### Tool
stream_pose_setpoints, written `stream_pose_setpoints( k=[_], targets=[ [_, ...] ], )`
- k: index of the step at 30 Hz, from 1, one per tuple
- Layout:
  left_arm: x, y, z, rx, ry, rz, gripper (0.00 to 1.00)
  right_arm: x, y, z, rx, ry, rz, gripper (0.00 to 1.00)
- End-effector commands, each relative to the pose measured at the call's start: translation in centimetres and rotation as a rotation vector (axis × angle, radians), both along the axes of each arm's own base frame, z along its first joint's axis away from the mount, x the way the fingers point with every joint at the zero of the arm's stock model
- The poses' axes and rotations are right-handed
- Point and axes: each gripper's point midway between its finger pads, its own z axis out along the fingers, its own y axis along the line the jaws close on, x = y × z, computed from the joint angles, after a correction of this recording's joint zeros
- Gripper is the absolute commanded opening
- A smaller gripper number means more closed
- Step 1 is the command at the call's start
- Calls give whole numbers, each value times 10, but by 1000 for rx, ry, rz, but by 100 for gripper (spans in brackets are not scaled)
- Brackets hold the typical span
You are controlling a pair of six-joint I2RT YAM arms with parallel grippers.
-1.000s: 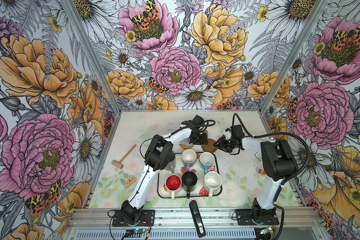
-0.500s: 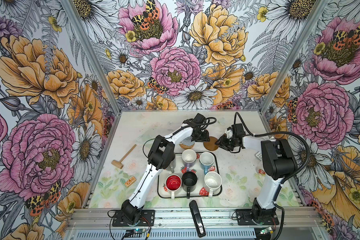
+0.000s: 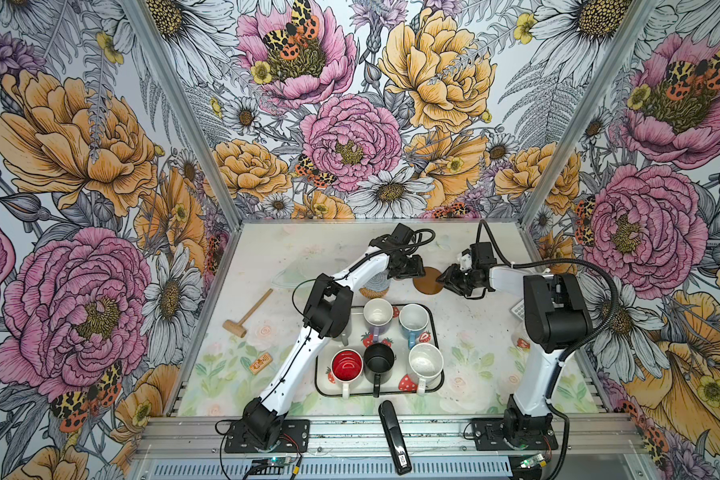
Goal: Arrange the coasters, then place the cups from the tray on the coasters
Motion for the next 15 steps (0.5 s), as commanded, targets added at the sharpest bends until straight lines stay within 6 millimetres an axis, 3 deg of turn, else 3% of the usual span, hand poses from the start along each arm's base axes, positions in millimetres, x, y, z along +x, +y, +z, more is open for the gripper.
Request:
stream_pose_setpoints(
  k=[1, 15],
  targets=[
    [-27, -28, -16, -59, 83, -68, 50, 14, 10, 10, 39, -44, 20, 41],
    [-21, -35, -16, -83, 75, -63, 51, 27, -7, 15, 30, -63, -19, 48]
  ],
)
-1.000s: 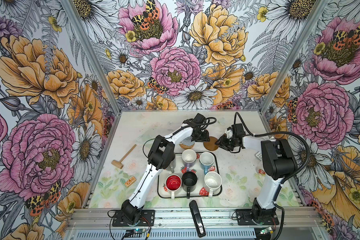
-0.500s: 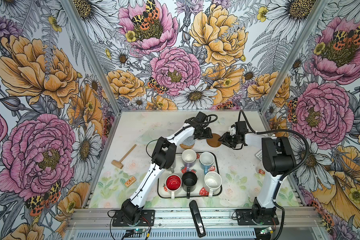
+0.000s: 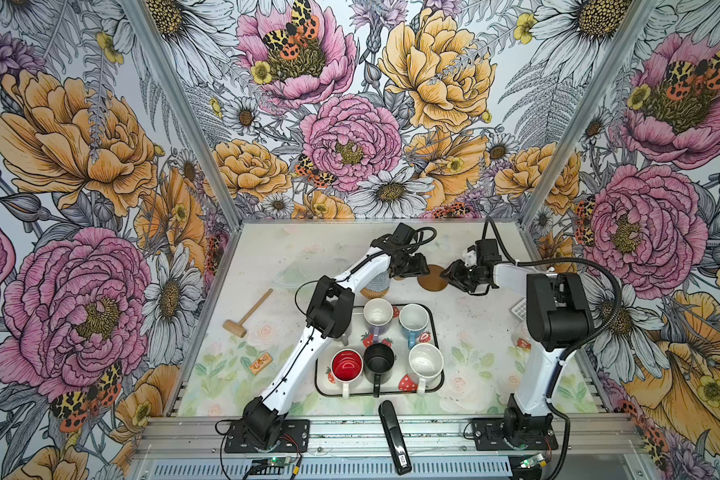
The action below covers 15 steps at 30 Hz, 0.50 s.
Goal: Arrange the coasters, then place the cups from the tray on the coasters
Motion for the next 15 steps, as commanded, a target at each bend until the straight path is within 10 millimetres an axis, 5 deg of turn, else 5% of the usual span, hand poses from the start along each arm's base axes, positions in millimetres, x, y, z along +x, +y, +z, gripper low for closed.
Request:
stream_pose_setpoints(
  k=[1, 15],
  targets=[
    [-24, -23, -18, -30, 64, -58, 52, 13, 8, 8, 32, -41, 20, 48],
    [-24, -27, -14, -44, 59, -60, 54, 11, -4, 10, 19, -42, 2, 60]
  ],
)
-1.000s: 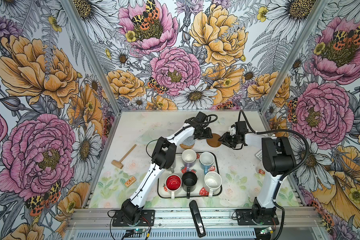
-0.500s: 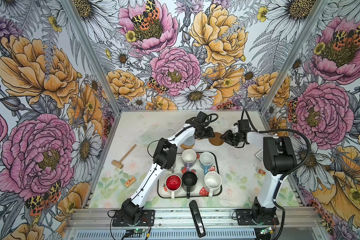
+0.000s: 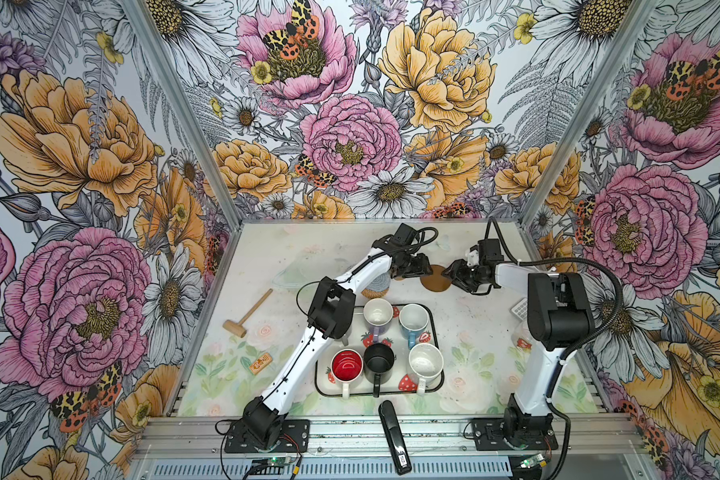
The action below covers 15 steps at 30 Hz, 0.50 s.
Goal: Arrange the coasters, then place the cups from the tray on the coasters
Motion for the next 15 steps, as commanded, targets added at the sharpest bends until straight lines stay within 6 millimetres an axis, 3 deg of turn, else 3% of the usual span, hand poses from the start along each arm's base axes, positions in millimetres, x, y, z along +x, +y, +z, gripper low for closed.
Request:
stream_pose_setpoints(
  k=[1, 8, 15],
  targets=[
    [-20, -17, -17, -11, 51, -45, 54, 9, 4, 12, 19, -46, 20, 61],
    [-18, -16, -18, -8, 48, -31, 54, 2, 2, 20, 4, -58, 24, 76],
    [-11, -10, -12, 6, 23, -9, 54, -7, 2, 27, -2, -66, 23, 77]
  ],
)
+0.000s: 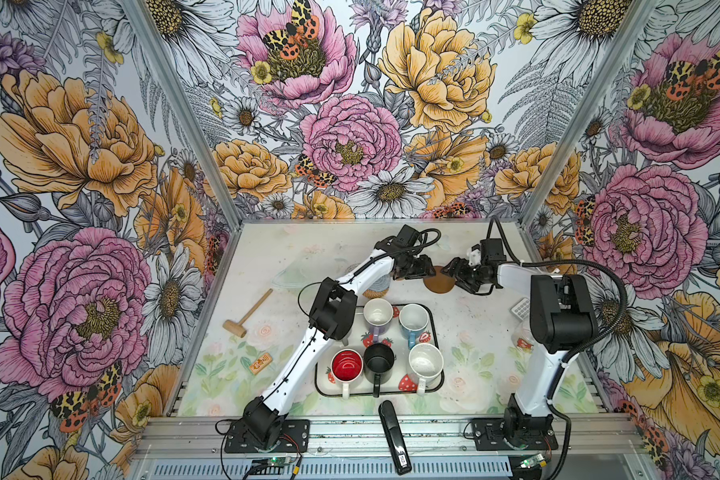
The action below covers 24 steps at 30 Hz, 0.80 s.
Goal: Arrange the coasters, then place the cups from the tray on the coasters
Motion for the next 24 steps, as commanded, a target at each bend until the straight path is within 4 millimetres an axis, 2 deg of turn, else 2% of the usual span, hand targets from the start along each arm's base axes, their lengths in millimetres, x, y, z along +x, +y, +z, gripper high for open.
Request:
stream_pose_setpoints(
  k=[1, 8, 15, 17, 24],
  targets=[
    [-5, -2, -10, 17, 15, 3, 54, -3, 3, 20, -4, -52, 15, 77],
    [5, 3, 4, 7, -21, 26, 55, -12, -2, 23, -15, -50, 7, 78],
    [0, 14, 12, 48, -35, 41, 55, -23, -4, 27, -18, -53, 10, 77],
    [-1, 21, 15, 68, -42, 53, 55, -28, -3, 27, -10, -52, 14, 75],
    [-6, 31, 31, 92, -72, 55, 56, -50, 7, 13, 2, -7, 40, 58]
  ],
)
